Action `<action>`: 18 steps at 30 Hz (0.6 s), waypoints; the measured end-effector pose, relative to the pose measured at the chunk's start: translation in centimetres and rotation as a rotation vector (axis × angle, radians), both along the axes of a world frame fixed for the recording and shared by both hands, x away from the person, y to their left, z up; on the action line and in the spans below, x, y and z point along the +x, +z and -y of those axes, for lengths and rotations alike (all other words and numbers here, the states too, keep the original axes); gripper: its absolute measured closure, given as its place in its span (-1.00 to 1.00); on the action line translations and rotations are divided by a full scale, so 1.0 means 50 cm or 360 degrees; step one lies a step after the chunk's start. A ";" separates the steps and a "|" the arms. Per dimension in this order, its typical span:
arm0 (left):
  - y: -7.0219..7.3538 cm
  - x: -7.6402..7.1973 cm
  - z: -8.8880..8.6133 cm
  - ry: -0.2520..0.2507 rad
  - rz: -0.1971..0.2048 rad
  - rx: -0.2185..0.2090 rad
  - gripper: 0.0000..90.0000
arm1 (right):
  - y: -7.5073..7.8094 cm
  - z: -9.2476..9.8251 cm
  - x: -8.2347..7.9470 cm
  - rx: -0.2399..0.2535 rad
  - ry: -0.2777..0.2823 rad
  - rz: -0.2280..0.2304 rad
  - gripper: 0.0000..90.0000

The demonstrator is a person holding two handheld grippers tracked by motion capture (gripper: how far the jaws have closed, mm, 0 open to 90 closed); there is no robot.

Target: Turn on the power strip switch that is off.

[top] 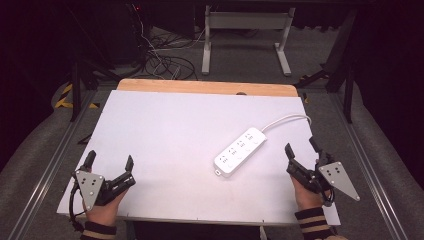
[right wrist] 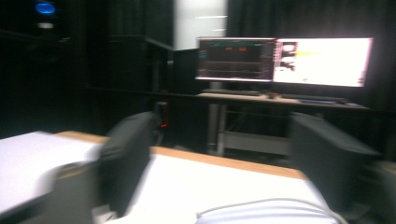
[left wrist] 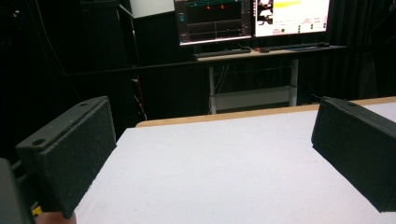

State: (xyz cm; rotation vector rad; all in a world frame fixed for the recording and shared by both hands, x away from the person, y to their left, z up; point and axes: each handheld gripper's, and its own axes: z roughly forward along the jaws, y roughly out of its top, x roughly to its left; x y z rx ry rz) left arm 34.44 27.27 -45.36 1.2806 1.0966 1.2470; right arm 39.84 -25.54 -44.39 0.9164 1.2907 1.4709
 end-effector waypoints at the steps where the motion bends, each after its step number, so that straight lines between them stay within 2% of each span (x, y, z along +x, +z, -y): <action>1: 0.000 0.000 0.000 -0.0001 -0.0001 0.0000 -0.99 | 0.000 0.000 0.002 0.0000 -0.0018 -0.0006 -0.76; 3: 0.000 0.000 0.000 -0.0001 -0.0001 -0.0001 -0.99 | -0.001 0.001 0.003 -0.0005 -0.0011 -0.0007 -0.85; 6: 0.000 0.000 0.000 -0.0002 -0.0001 0.0001 -0.99 | -0.002 -0.001 0.004 -0.0003 0.0002 -0.0001 -0.88; 18: -0.001 0.001 0.001 -0.0005 -0.0001 0.0000 -0.99 | -0.005 -0.005 0.009 -0.0019 0.0018 -0.0043 -0.89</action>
